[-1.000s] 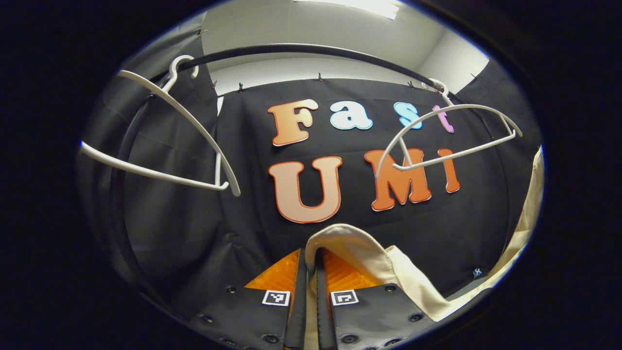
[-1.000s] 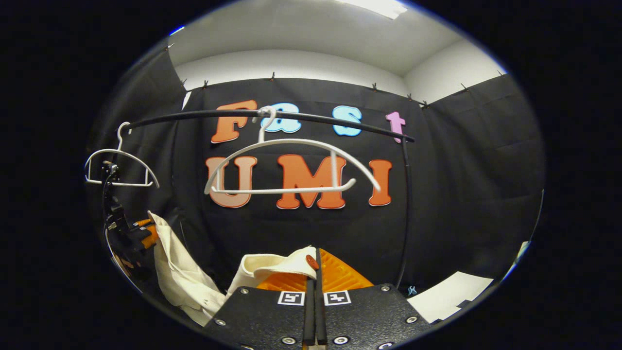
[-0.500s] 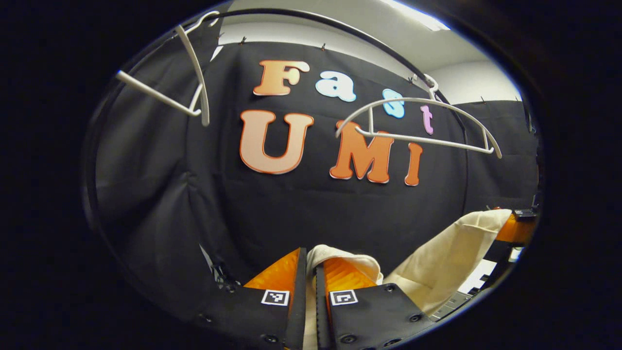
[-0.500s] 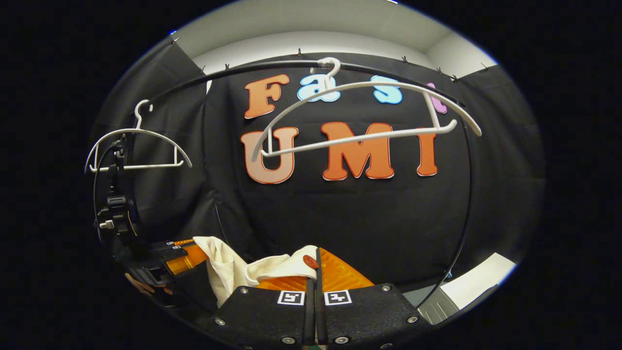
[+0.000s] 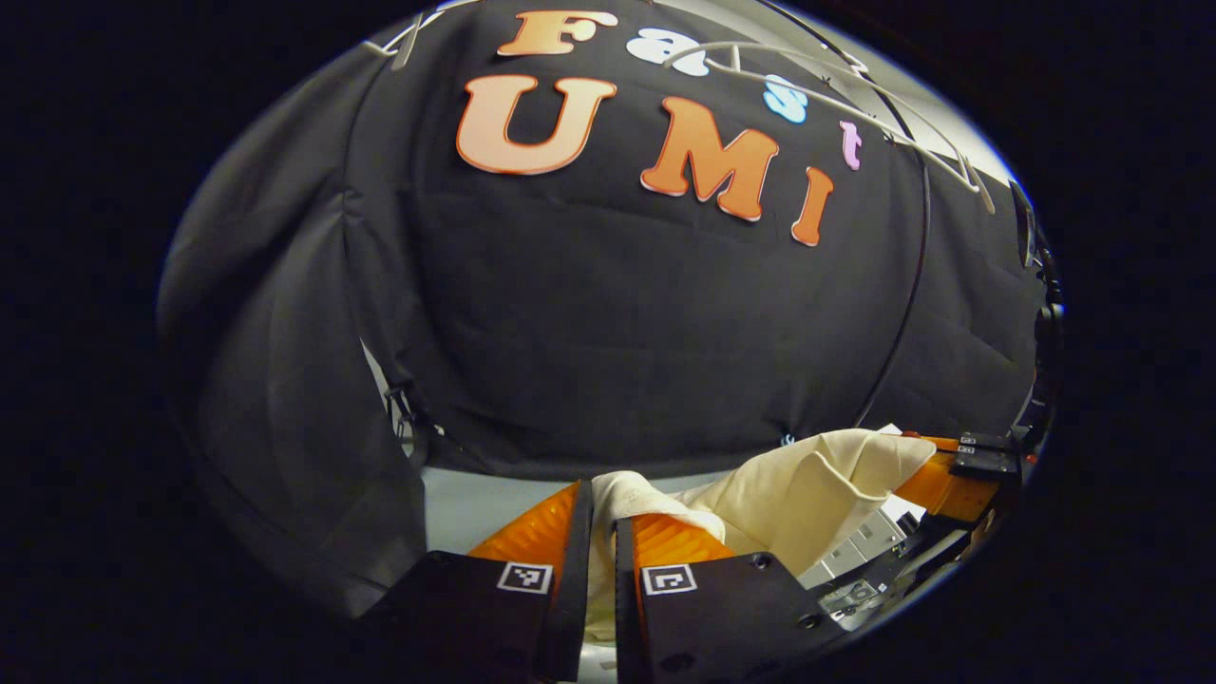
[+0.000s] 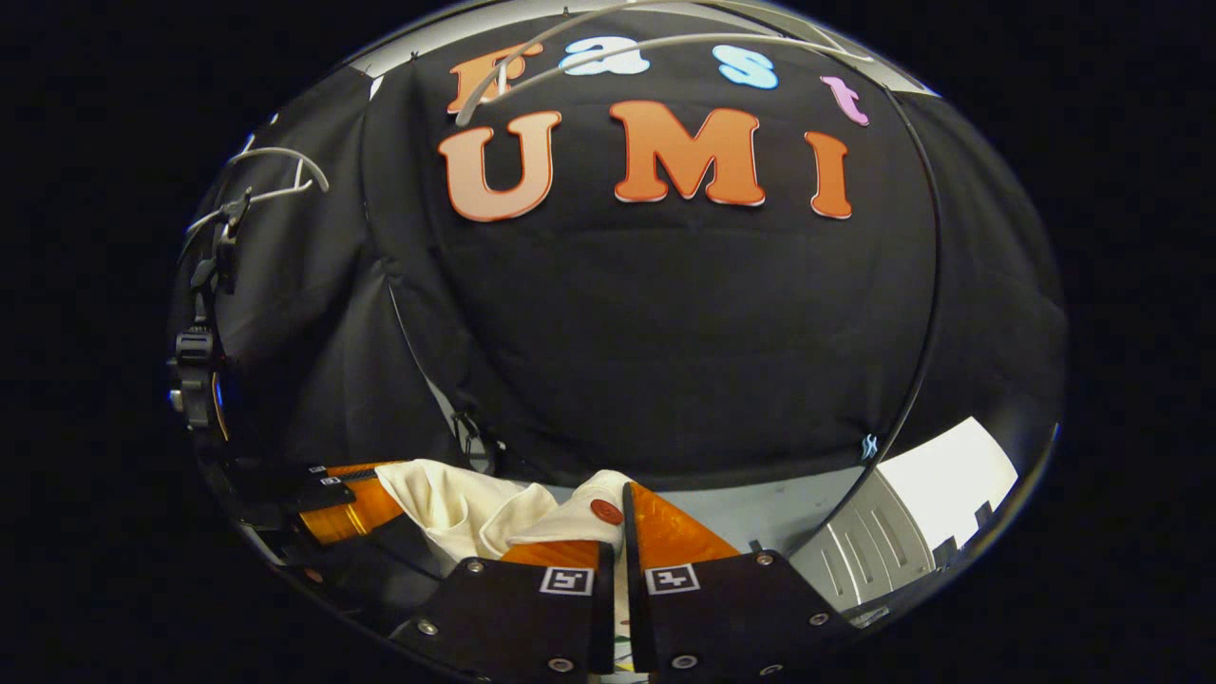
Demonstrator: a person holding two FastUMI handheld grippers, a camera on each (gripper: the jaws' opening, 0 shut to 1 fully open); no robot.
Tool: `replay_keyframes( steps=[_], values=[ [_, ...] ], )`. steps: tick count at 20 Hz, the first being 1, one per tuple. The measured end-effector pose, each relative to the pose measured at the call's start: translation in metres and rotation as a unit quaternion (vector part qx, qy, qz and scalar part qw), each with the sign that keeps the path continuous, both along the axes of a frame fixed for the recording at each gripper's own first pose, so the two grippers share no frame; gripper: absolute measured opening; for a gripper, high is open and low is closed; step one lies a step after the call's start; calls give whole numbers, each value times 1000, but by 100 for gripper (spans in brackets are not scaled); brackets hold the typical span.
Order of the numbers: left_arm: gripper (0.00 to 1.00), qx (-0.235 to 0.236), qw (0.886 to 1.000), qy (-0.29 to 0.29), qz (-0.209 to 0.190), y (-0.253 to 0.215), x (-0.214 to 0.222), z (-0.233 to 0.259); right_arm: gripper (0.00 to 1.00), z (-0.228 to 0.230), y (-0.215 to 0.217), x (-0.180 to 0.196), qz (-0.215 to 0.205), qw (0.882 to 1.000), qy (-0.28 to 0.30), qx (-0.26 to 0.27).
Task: Grasp the clothes on the hanger with both hands and then place them into the laundry hamper below.
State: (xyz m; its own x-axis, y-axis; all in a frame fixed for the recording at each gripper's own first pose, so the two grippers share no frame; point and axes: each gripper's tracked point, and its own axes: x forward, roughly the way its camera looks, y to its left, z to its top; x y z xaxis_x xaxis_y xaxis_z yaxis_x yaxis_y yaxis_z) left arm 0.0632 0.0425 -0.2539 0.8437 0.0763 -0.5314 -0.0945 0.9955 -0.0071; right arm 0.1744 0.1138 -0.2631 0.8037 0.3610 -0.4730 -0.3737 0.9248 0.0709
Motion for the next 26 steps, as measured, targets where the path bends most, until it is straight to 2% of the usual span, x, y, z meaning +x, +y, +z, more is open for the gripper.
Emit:
replay_keyframes(
  steps=[1,2,3,6,8,9,10,11,12,14,19,26],
  values=[
    [28,-4,1000,28,-2,1,-6,-17,6,-18,3,-4,2,1000,20,-5],
    [29,-11,998,67,-3,0,-17,-37,0,-40,2,-9,-4,999,41,-13],
    [49,-20,994,103,1,1,-29,-55,9,-60,0,-14,-8,998,61,-19],
    [58,-37,983,178,17,5,-60,-106,29,-110,3,-39,-4,992,122,-20],
    [86,-33,976,212,31,16,-83,-125,39,-127,2,-49,-4,990,142,-23],
    [100,-29,975,218,39,23,-91,-133,50,-131,1,-55,-3,988,151,-23],
    [96,-27,973,224,45,29,-101,-142,62,-134,-2,-58,-6,987,158,-21],
    [100,-27,973,224,51,32,-106,-143,67,-137,-3,-63,-11,986,164,-17],
    [98,-27,974,218,57,35,-111,-139,87,-138,-6,-68,-16,986,168,-11],
    [98,-35,978,196,60,37,-110,-124,93,-134,-11,-77,-24,985,171,0],
    [98,-40,991,110,61,37,-106,-51,94,-103,-31,-88,-45,991,129,7],
    [100,-22,999,-5,42,20,-109,60,94,5,-49,-116,-56,997,34,35]
  ],
)
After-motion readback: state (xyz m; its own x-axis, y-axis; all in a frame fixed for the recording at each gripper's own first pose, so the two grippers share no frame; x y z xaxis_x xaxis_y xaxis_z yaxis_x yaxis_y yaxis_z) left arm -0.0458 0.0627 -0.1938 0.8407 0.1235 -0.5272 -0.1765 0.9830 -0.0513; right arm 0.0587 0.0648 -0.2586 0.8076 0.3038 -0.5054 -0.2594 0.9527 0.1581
